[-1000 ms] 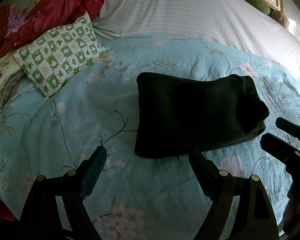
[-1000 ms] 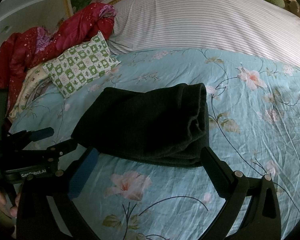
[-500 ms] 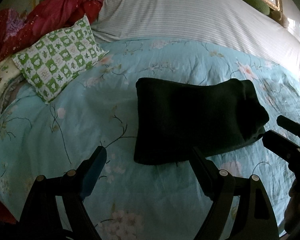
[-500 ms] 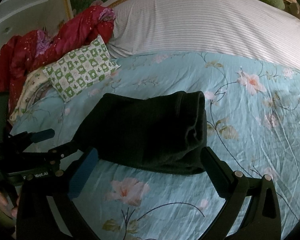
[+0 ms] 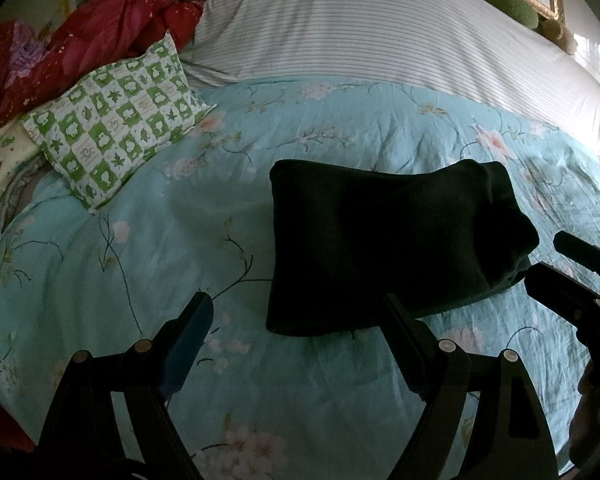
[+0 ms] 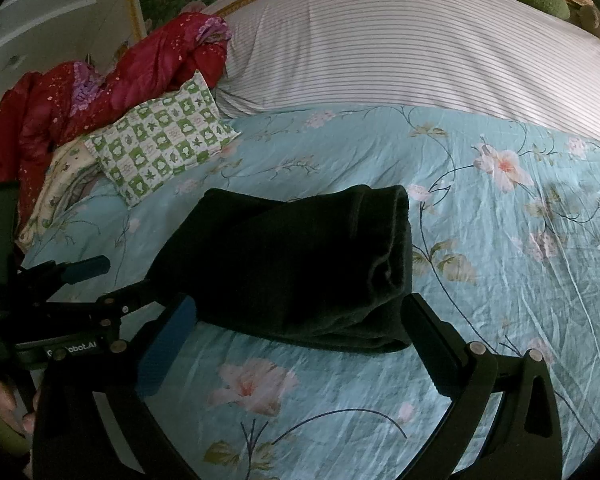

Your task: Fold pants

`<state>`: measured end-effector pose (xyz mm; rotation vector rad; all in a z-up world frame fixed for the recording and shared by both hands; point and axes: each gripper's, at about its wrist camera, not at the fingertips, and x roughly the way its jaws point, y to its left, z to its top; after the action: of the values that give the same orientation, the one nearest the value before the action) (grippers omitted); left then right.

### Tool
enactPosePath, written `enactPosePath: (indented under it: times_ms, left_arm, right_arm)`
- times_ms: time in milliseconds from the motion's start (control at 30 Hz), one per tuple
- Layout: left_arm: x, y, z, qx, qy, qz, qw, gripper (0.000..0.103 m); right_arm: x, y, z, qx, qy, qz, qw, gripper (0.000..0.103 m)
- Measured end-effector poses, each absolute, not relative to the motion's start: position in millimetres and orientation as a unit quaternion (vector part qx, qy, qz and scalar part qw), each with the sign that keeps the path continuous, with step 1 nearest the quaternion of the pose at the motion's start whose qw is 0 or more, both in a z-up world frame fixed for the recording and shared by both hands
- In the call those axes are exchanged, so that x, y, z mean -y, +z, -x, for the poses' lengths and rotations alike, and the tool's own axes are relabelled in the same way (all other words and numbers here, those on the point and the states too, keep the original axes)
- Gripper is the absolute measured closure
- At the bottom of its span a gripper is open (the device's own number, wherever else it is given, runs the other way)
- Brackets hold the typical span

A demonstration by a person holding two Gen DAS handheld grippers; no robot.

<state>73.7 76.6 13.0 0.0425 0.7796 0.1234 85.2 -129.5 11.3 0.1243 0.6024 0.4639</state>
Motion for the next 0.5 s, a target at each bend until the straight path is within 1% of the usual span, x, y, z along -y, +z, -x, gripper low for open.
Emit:
enactPosePath:
  times_ms: [500]
  left_arm:
    - [-78.0, 16.6, -79.6, -0.376, 0.065, -0.021, 0.924, 0.018]
  right_arm:
    - [135.9, 11.2, -92.6, -0.295, 0.224, -0.065, 0.927, 0.001]
